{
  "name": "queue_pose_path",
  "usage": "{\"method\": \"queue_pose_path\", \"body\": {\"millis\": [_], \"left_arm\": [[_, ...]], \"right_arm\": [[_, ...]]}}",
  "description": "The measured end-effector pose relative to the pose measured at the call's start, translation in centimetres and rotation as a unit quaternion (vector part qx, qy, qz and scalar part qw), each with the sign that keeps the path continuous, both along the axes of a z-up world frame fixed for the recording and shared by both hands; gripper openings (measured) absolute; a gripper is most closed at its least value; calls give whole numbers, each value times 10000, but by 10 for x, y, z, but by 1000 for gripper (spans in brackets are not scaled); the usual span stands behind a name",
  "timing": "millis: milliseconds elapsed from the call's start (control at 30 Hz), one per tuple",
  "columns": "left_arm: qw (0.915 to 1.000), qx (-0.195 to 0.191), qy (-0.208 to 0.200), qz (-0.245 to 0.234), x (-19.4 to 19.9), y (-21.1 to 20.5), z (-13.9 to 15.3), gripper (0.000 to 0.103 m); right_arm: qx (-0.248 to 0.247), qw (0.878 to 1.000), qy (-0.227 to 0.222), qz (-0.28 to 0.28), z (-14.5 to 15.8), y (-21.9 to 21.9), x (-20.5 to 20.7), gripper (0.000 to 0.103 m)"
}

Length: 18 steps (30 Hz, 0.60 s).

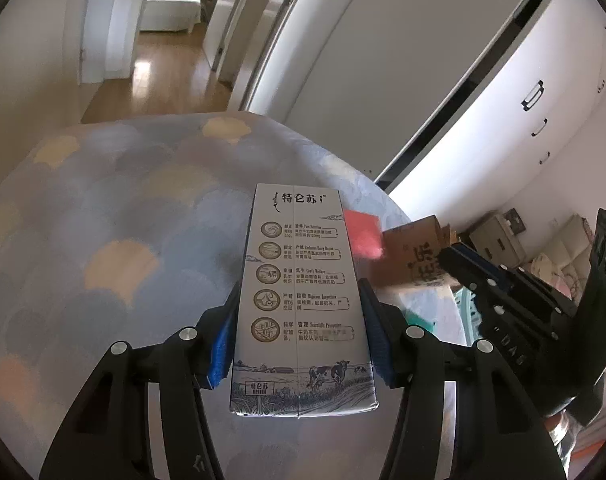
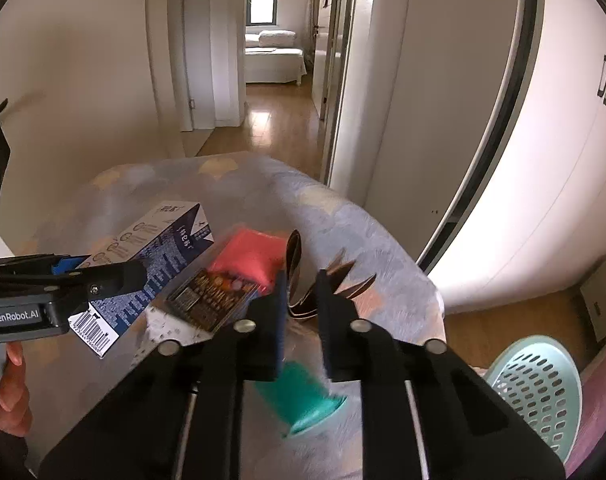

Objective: Collect trash
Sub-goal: 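Grasp the white milk carton with the left tool while the right tool grasps the cardboard piece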

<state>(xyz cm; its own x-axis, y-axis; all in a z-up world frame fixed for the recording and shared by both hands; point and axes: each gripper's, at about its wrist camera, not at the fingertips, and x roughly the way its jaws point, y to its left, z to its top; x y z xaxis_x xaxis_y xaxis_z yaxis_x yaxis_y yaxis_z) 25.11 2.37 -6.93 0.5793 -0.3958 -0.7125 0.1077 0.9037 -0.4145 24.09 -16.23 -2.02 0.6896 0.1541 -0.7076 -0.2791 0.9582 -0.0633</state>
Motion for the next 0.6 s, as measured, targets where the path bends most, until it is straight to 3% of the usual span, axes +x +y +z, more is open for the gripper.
{"method": "queue_pose_path", "body": {"millis": [367,533,600], "left_arm": [[9996,-45,-251,85,-36,18,7,53],[9991,-30,-423,43,-54,20,13,53],[9989,14,-468,16,-61,20,11,53]], "right_arm": [[662,9975,-186,-171,-8,-32,-67,1],[936,9955,-127,-58,-12,-40,-101,1],[1085,9941,-36,-30,-15,-43,-110,7]]}}
